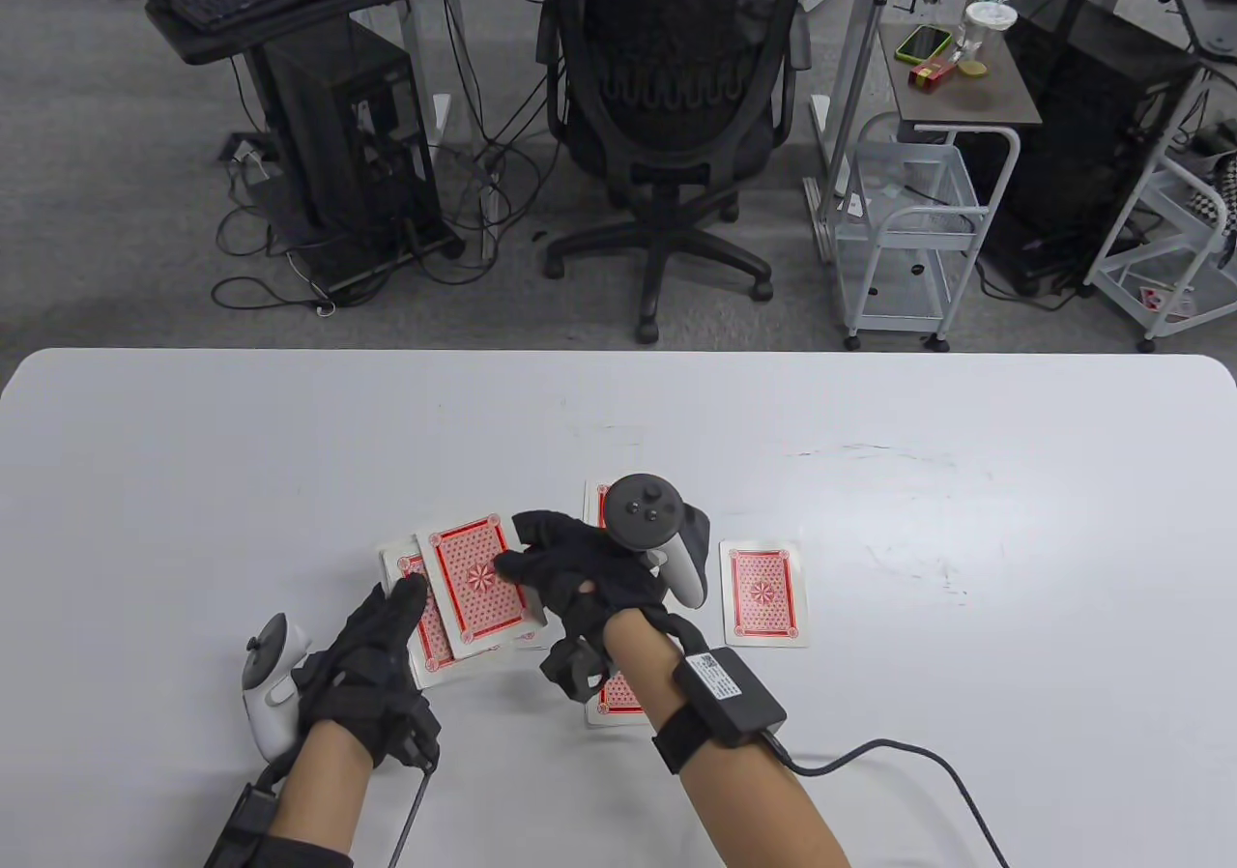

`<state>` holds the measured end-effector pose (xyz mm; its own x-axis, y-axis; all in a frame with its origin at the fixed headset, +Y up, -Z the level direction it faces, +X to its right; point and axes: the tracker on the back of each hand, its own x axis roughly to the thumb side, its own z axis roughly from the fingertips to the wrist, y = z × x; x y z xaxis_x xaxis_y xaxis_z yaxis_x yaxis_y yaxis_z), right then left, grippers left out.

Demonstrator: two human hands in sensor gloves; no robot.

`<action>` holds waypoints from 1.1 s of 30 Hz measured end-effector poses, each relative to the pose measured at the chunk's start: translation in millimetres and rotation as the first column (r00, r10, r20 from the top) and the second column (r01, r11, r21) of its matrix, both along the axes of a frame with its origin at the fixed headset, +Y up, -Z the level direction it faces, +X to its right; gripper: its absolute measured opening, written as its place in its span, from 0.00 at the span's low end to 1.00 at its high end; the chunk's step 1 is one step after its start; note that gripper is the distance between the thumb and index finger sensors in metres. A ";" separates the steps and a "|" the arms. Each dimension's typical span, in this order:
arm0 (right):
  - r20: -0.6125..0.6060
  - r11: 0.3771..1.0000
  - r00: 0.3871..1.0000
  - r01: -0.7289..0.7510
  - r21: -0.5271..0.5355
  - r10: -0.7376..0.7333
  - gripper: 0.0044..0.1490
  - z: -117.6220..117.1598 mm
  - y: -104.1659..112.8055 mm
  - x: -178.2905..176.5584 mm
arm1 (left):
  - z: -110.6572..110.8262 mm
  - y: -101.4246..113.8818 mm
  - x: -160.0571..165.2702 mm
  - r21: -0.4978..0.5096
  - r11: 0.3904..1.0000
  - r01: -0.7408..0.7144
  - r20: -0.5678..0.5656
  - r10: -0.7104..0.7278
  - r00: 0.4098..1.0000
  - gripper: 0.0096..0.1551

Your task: Four-player card dealing with fan arrangement

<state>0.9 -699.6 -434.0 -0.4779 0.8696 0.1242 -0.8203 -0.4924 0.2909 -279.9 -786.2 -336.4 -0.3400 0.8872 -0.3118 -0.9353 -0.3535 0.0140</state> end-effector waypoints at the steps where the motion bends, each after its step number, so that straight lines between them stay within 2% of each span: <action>1: 0.044 1.000 0.999 -0.026 0.004 0.025 0.41 -8.5 4.2 9.0 | -0.1 -1.1 -3.1 -0.009 1.000 0.003 -0.008 -0.003 1.000 0.29; 4: 0.153 0.988 0.977 -0.153 0.012 0.149 0.43 -28.5 10.2 27.9 | -1.4 -2.2 -8.7 -0.016 1.000 0.010 -0.031 -0.011 0.999 0.28; 6: 0.234 0.949 0.923 -0.316 0.003 0.306 0.45 -45.0 8.9 39.2 | -2.8 -2.9 -10.8 -0.020 1.000 0.007 -0.037 -0.008 0.999 0.28; 10: 0.258 0.859 0.821 -0.505 -0.084 0.509 0.48 -69.8 -11.1 45.7 | -5.0 -4.2 -12.2 -0.030 0.999 0.013 -0.036 -0.014 0.999 0.29; 11: 0.253 0.822 0.784 -0.556 -0.121 0.568 0.49 -76.3 -20.8 45.2 | -5.5 -4.3 -12.5 -0.030 0.999 0.018 -0.034 -0.019 0.999 0.28; 14: 0.245 0.702 0.662 -0.698 -0.143 0.709 0.51 -88.0 -39.8 40.4 | -6.5 -5.0 -13.9 -0.036 0.999 0.029 -0.035 -0.030 0.999 0.29; 17: 0.235 0.487 0.445 -0.858 -0.166 0.864 0.53 -93.0 -55.9 31.8 | -8.0 -6.7 -15.4 -0.045 0.998 0.043 -0.035 -0.045 0.998 0.29; 18: 0.246 0.446 0.403 -0.881 -0.155 0.882 0.53 -92.6 -59.4 30.2 | -8.2 -7.2 -15.1 -0.050 0.997 0.059 -0.030 -0.060 0.998 0.29; 19: 0.256 0.435 0.391 -0.889 -0.144 0.884 0.50 -91.8 -60.0 30.2 | -8.2 -7.8 -14.9 -0.052 0.996 0.073 -0.026 -0.074 0.997 0.29; 20: 0.276 0.453 0.407 -0.883 -0.126 0.871 0.51 -90.2 -59.6 29.0 | -8.0 -8.4 -14.2 -0.056 0.995 0.083 -0.023 -0.085 0.996 0.29; 22: 0.266 0.450 0.411 -0.887 -0.106 0.872 0.52 -86.7 -52.8 28.0 | -7.5 -8.5 -12.6 -0.056 0.996 0.076 -0.027 -0.078 0.997 0.29; 23: 0.275 0.470 0.435 -0.880 -0.073 0.857 0.51 -83.7 -46.2 27.5 | -7.4 -8.1 -12.1 -0.053 0.996 0.074 -0.027 -0.075 0.997 0.29; 24: 0.290 0.526 0.496 -0.850 -0.031 0.818 0.50 -76.5 -37.5 25.7 | -7.3 -6.9 -11.6 -0.045 0.996 0.076 -0.027 -0.077 0.997 0.29; 25: 0.297 0.557 0.531 -0.830 -0.003 0.793 0.48 -71.3 -31.8 23.9 | -7.3 -6.4 -11.2 -0.041 0.996 0.080 -0.027 -0.081 0.996 0.29; 26: 0.295 0.615 0.599 -0.787 0.047 0.744 0.45 -61.7 -23.4 18.9 | -7.4 -6.0 -10.3 -0.036 0.996 0.087 -0.025 -0.088 0.996 0.29; 28: 0.228 0.725 0.726 -0.680 0.104 0.648 0.42 -44.9 -12.3 6.7 | -6.7 -6.6 -7.9 -0.034 0.994 0.103 -0.025 -0.104 0.994 0.29; 30: 0.114 0.839 0.849 -0.527 0.135 0.515 0.40 -26.3 -5.3 -9.1 | -5.4 -7.0 -4.2 -0.031 0.994 0.104 -0.025 -0.105 0.994 0.29; 32: -0.020 0.928 0.933 -0.354 0.113 0.358 0.40 -8.4 -3.9 -23.3 | -3.3 -5.4 -1.0 -0.019 0.995 0.102 -0.033 -0.103 0.994 0.29; 33: -0.069 0.953 0.953 -0.288 0.095 0.295 0.41 -2.1 -4.8 -28.4 | -2.8 -4.5 0.0 -0.012 0.995 0.099 -0.033 -0.100 0.994 0.29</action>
